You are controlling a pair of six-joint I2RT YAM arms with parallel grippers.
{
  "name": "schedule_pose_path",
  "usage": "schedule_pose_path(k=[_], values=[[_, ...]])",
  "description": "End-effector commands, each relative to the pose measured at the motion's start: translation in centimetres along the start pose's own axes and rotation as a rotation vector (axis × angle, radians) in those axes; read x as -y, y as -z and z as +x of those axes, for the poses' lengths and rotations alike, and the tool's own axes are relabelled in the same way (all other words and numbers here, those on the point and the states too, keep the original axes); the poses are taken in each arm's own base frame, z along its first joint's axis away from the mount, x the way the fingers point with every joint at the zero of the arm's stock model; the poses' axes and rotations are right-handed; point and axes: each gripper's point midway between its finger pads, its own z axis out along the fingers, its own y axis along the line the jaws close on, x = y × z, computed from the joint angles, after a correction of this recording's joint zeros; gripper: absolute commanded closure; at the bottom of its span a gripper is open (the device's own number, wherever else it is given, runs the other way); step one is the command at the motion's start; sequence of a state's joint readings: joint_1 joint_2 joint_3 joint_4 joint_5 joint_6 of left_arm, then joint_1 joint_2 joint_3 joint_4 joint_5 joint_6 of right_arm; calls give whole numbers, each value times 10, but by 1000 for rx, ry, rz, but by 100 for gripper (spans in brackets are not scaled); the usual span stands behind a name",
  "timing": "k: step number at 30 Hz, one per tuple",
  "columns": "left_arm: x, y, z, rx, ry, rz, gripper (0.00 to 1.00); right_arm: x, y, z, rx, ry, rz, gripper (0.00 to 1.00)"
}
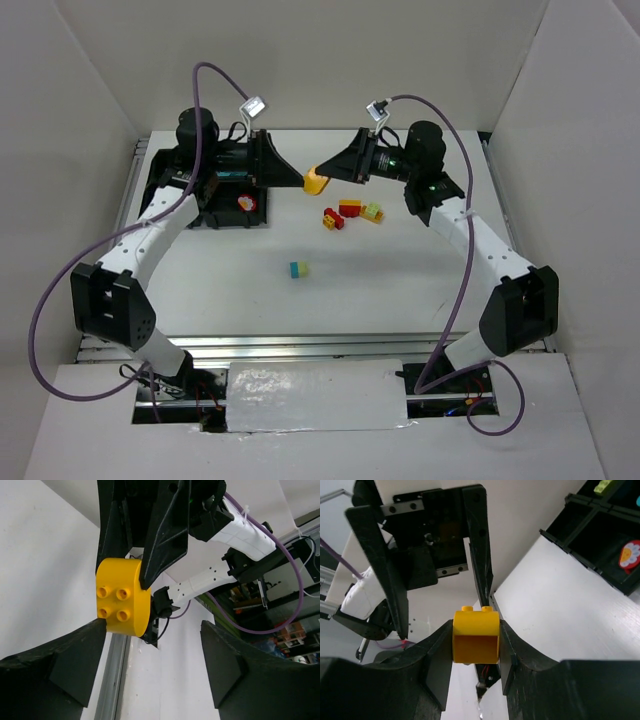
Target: Sort the legos into containers by color
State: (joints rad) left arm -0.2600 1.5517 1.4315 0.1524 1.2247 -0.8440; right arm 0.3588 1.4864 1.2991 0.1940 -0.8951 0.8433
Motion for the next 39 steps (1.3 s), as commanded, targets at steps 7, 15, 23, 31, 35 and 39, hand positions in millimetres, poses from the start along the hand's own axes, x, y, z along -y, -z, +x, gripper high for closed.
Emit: schedule_pose_path(k=[7, 15, 23, 31, 35, 39], values=[[8, -17, 0, -63, -81, 62, 15, -48, 4, -7, 19, 97, -152, 100], [-7, -19, -4, -68, -69, -17, 14, -49, -1, -1, 1, 77, -180, 100], [9, -17, 2, -83, -58, 88, 100, -42, -9, -10, 28, 99, -153, 96], [-79, 56, -29, 144, 38, -349, 100, 10, 3, -24, 83, 67, 53, 0], [-162, 171, -48, 367, 229, -881, 100, 57, 35, -38, 147, 41, 286, 0], [-228, 294, -11, 487, 435, -1552, 100, 95, 54, -29, 135, 17, 501, 0]])
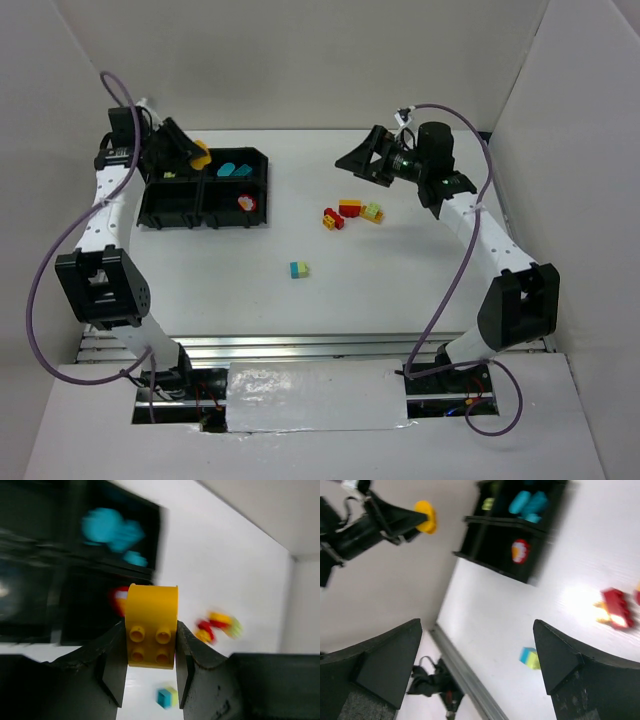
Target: Sort the legos into containers by color
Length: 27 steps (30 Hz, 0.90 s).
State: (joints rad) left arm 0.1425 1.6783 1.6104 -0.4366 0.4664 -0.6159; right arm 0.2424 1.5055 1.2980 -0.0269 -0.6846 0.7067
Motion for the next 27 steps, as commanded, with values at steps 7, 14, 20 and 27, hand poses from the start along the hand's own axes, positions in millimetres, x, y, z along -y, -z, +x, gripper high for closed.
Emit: schedule_pose_path(k=[7, 14, 20, 27], values=[[-177, 9, 16, 9, 165, -796, 100, 58, 21, 12, -53, 62, 355, 0], [-204, 6, 21, 10, 177, -900, 94, 66, 13, 16, -105, 59, 361, 0], [-206, -5, 19, 7, 199, -864, 83, 69, 8, 16, -125, 54, 356, 0], [-196, -10, 6, 21, 189, -824, 41, 66, -4, 18, -166, 53, 307, 0]])
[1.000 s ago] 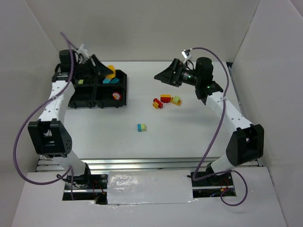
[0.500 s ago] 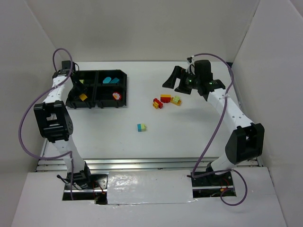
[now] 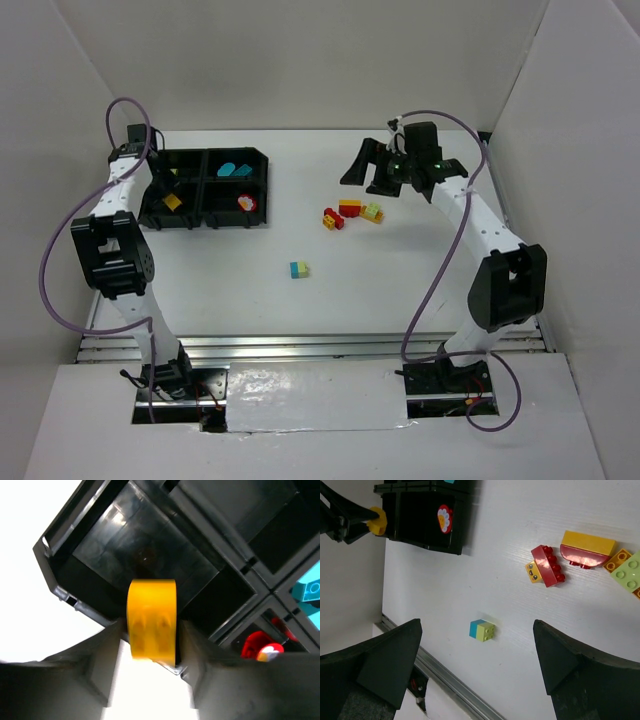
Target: Sort the legos into containers by color
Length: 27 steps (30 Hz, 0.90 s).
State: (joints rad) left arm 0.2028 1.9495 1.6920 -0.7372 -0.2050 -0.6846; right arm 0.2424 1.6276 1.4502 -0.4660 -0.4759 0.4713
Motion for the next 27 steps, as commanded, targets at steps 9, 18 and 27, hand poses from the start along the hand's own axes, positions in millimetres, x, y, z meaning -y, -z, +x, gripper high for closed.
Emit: schedule_pose_path(k=[9, 18, 27], values=[[18, 32, -33, 65, 17, 69, 1, -12, -50, 37, -168, 170, 254, 0], [72, 77, 41, -59, -191, 273, 0, 35, -94, 63, -293, 326, 345, 8], [109, 102, 88, -140, -304, 457, 0, 64, -130, 77, -401, 406, 370, 17]])
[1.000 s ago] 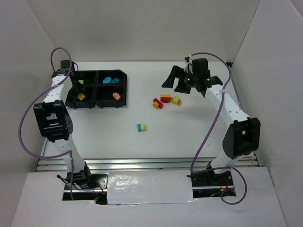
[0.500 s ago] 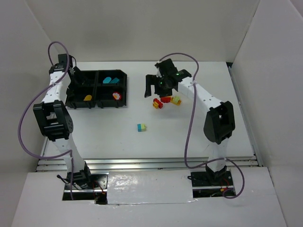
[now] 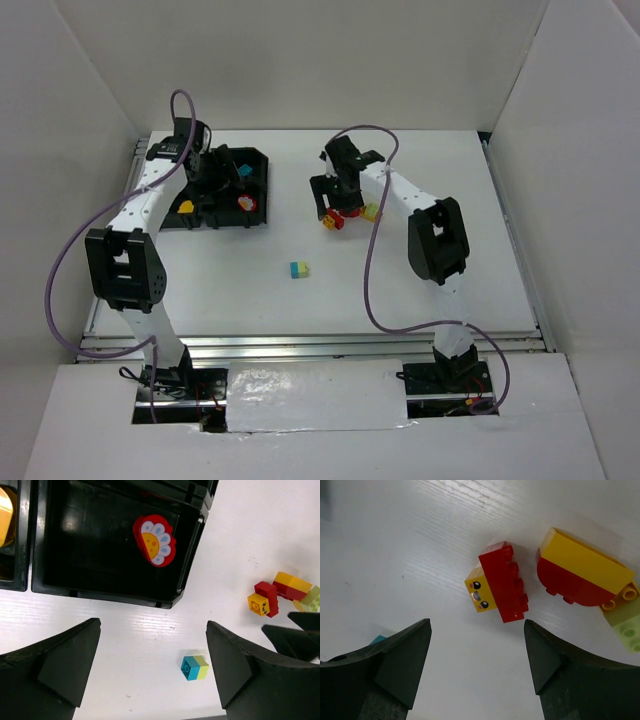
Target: Sort the legos into containers by color
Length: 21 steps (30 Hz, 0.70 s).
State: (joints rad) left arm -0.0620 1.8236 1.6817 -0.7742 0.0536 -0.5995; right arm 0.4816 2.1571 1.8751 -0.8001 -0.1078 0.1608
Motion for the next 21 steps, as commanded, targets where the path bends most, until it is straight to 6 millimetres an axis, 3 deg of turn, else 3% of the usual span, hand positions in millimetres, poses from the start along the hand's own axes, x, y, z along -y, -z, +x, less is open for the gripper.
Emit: schedule_pose_path(k=[1, 6, 9, 12, 15, 19, 20, 21], values=[[4, 16, -3, 15, -4, 92, 1, 4, -11, 1, -26, 56, 18, 18], [-9, 11, 6, -18, -14, 74, 0, 14, -25, -6, -23, 48, 98, 20], [-3, 8, 9, -43, -5, 124, 1, 13, -30, -9, -4, 49, 89, 23], [1, 7, 8, -56, -4, 137, 1, 10, -38, 0, -37, 47, 74, 31], [0, 9, 6, -48, -8, 131, 0, 1, -43, 11, -56, 59, 55, 43], [2, 7, 7, -57, -7, 150, 0, -13, -42, 19, -54, 72, 14, 75], [4, 7, 6, -57, -10, 157, 0, -14, -40, 18, -48, 74, 12, 75], [7, 7, 6, -63, -12, 171, 0, -18, -38, 17, -46, 71, 1, 84]])
